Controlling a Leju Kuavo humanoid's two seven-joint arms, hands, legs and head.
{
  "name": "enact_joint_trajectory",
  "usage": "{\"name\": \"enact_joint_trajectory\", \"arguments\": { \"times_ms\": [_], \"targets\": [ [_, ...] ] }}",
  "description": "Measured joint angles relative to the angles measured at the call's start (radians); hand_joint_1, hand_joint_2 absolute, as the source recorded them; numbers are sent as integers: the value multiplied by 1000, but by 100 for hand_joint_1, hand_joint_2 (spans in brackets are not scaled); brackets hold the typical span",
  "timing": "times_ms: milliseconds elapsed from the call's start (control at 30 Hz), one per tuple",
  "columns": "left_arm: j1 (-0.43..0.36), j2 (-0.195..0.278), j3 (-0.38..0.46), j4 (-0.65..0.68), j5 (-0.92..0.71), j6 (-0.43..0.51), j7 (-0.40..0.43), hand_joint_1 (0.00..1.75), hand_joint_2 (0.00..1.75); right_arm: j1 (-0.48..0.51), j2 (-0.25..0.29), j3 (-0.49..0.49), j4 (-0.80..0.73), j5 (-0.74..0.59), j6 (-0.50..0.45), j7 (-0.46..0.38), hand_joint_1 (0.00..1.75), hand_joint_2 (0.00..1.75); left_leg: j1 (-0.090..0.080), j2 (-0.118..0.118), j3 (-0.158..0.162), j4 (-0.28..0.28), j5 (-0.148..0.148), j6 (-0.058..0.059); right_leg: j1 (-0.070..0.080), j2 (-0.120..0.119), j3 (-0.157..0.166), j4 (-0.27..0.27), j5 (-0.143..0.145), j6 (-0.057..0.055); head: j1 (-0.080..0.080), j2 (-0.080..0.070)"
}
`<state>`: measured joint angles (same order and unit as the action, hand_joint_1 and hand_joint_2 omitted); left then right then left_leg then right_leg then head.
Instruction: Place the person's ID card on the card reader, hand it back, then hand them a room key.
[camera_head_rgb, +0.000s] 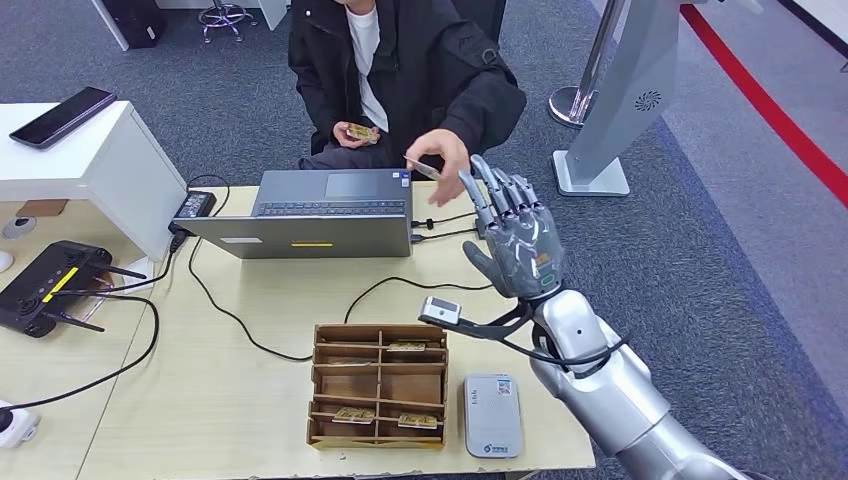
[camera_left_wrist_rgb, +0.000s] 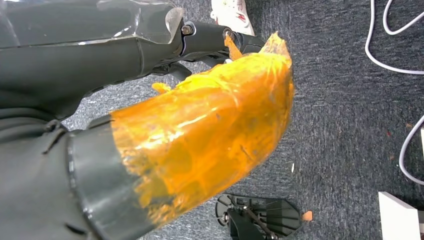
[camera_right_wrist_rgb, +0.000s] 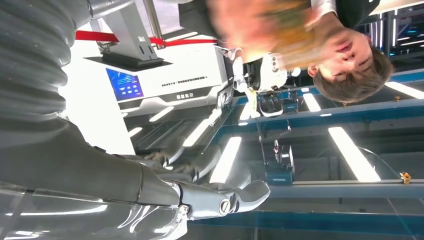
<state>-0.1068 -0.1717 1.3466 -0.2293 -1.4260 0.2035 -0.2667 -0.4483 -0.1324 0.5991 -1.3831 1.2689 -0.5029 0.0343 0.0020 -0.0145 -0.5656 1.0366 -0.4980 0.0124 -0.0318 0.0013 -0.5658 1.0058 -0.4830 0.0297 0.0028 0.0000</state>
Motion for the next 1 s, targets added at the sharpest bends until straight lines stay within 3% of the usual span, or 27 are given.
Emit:
{"name": "enact_joint_trajectory", "arguments": {
  "times_ms": [33, 500, 633, 1000],
  "targets": [
    [0, 0, 0, 0, 0, 0, 0, 0, 0, 0, 0, 1, 2, 0, 1, 1, 0, 0, 0, 0, 0, 0, 0, 0, 0, 0, 0, 0, 0, 0, 0, 0],
    [2, 0, 0, 0, 19, 0, -2, 0, 0, 10, -1, 18, -21, -81, 13, -23, 0, 0, 0, 0, 0, 0, 0, 0, 0, 0, 0, 0, 0, 0, 0, 0],
    [5, 1, 0, 0, 28, 0, -4, 0, 0, 32, -6, 21, -59, -130, 17, -43, 0, 175, 0, 0, 0, 0, 0, 0, 0, 0, -1, 0, 0, 0, 0, 0],
    [11, 2, 1, 0, 57, 6, -4, 0, 0, 111, -39, 45, -215, -232, 21, -115, 0, 175, 0, 0, 0, 0, 0, 0, 0, 0, -1, 0, 0, 0, 0, 0]
  ]
}}
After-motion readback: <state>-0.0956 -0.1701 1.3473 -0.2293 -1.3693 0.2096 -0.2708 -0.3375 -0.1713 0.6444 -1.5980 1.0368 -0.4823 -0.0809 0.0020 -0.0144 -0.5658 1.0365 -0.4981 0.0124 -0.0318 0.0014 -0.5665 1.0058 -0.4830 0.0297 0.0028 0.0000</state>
